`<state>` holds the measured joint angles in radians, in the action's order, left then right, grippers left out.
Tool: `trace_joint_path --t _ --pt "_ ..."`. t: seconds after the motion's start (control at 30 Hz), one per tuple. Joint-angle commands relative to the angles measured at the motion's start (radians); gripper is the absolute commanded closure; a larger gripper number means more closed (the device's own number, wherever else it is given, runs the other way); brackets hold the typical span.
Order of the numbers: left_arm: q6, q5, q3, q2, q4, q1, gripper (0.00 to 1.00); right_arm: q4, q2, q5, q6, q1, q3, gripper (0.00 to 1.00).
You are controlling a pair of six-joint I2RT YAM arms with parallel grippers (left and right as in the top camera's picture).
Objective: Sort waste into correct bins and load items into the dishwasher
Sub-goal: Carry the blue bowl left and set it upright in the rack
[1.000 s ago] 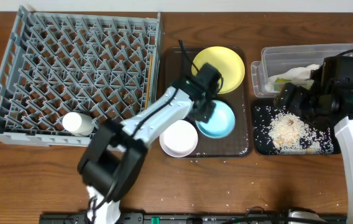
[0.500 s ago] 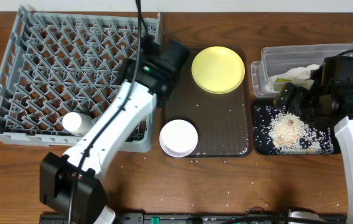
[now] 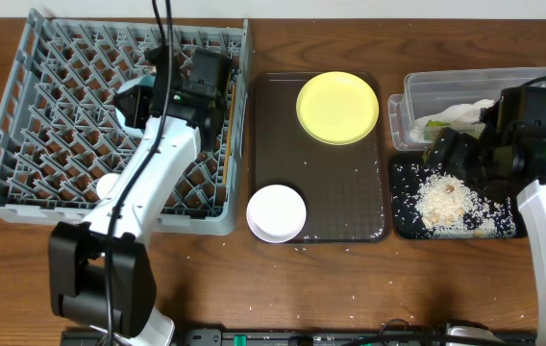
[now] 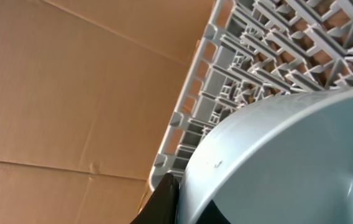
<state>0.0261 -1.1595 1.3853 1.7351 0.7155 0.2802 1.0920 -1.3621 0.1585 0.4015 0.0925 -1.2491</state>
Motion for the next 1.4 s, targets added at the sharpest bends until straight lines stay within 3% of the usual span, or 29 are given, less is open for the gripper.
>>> trace_joint_path --t 0.0,0.13,0.77,0.93,1.07,1.23,1.37 --pt "0.004 -0.057 -0.055 0.042 -0.061 0.0 0.93 0.001 0.014 0.003 -0.01 0.005 -0.012 0.01" --pt "-0.007 -0.174 -0.066 0.105 -0.131 0.0 0.92 0.001 0.014 0.003 -0.01 0.005 -0.011 0.01" --pt "-0.011 -0.172 -0.066 0.205 -0.179 0.103 0.92 0.001 0.014 0.003 -0.01 0.005 -0.012 0.01" --pt "-0.011 -0.164 -0.066 0.205 -0.178 0.103 0.83 0.001 0.014 0.003 -0.01 0.005 -0.011 0.01" --pt "-0.011 -0.074 -0.066 0.205 -0.159 0.115 0.56 0.001 0.014 0.003 -0.01 0.005 -0.012 0.01" --pt "-0.011 0.033 -0.066 0.201 -0.15 0.142 0.55 0.001 0.014 0.003 -0.01 0.005 -0.012 0.01" --pt "-0.011 0.2 -0.066 0.174 -0.148 0.162 0.55 0.001 0.014 0.003 -0.01 0.005 -0.012 0.01"
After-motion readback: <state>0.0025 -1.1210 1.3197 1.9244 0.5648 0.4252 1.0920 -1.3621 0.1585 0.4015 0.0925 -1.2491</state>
